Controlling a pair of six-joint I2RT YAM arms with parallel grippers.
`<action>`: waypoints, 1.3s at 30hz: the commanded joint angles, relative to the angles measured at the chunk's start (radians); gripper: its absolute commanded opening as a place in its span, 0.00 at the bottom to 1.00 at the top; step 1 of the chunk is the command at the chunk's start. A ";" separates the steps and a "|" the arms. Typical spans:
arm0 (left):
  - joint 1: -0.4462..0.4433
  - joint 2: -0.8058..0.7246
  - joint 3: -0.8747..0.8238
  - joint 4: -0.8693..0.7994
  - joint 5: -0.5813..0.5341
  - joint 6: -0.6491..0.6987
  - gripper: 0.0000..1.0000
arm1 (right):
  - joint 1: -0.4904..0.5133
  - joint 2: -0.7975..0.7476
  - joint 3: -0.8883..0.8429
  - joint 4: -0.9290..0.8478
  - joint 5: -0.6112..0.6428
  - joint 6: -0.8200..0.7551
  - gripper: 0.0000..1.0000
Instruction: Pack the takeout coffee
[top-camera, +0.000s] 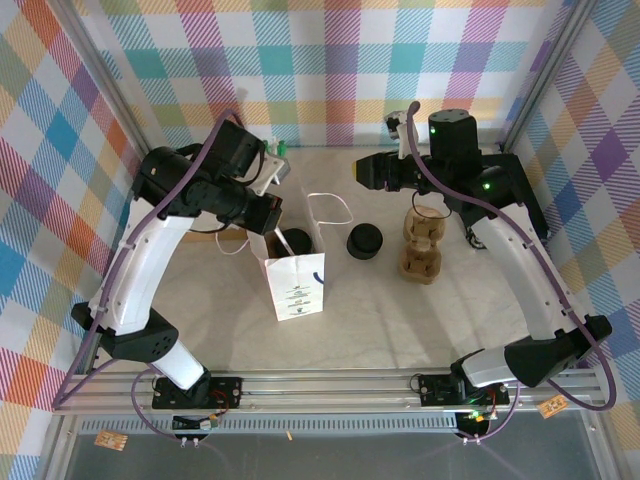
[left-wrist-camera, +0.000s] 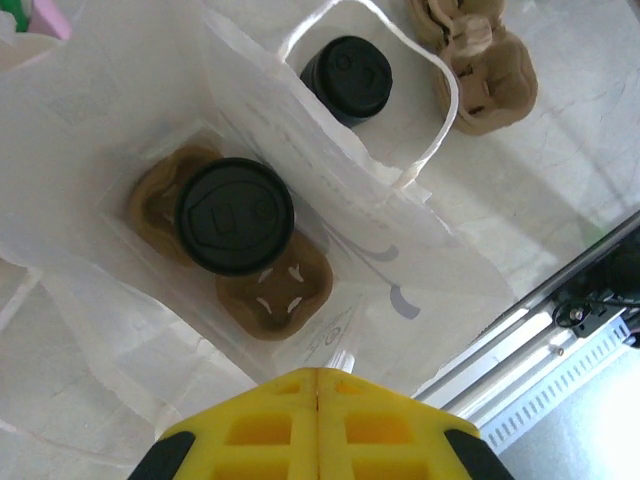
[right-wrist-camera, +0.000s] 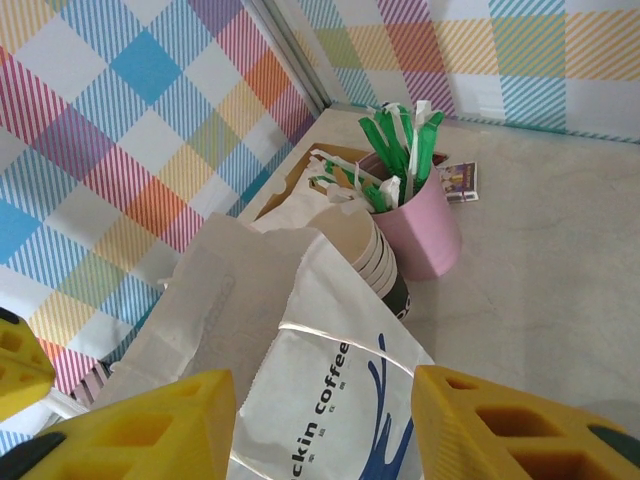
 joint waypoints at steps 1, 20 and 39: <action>-0.011 0.006 0.001 -0.179 0.024 0.037 0.07 | 0.010 -0.010 -0.004 0.016 0.000 0.025 0.50; -0.019 -0.005 -0.004 -0.178 0.036 0.041 0.35 | 0.104 0.064 0.153 -0.150 0.080 -0.126 0.50; -0.019 -0.005 0.129 -0.178 -0.022 0.028 0.36 | 0.156 0.136 0.245 -0.189 0.063 -0.147 0.51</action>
